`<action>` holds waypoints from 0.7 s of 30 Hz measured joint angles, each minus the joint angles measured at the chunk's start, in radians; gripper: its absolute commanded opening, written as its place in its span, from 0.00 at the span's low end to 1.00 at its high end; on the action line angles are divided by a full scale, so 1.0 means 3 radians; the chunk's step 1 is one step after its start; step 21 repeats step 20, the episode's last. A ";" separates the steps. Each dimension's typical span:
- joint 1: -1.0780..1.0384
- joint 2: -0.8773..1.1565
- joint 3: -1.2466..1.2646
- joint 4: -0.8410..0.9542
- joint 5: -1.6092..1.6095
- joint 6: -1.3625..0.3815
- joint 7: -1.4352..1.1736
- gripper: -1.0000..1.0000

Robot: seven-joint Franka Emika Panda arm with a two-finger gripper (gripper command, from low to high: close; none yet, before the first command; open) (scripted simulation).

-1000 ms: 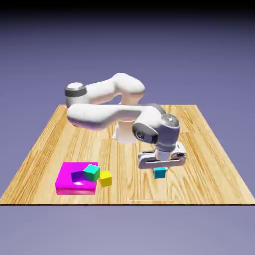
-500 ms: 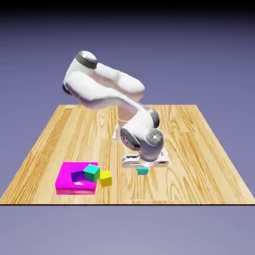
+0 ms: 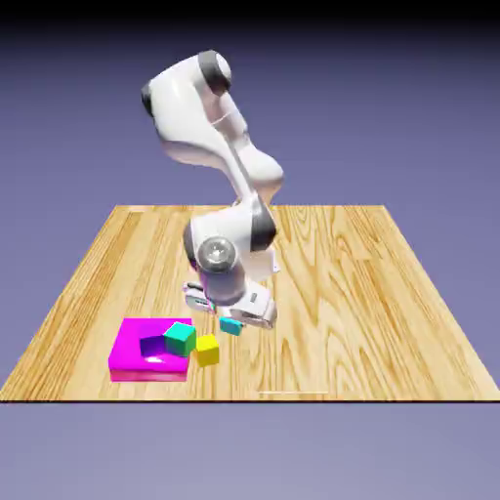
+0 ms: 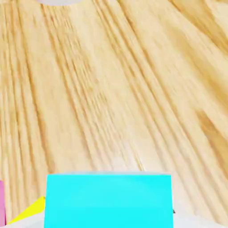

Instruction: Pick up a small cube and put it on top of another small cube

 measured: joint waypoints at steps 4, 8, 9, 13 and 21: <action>-0.0009 0.0483 -0.0246 -0.0010 0.0462 0.0231 -0.0172 0.00; -0.0011 0.0966 -0.0542 -0.0025 0.0930 0.0497 -0.0346 0.00; 0.0000 0.0969 -0.0649 -0.0035 0.0946 0.0571 -0.0353 0.00; 0.0079 0.0724 -0.0777 -0.0157 0.0747 0.0892 -0.0219 0.00; 0.0037 0.0851 -0.0732 -0.0091 0.0863 0.0731 -0.0298 1.00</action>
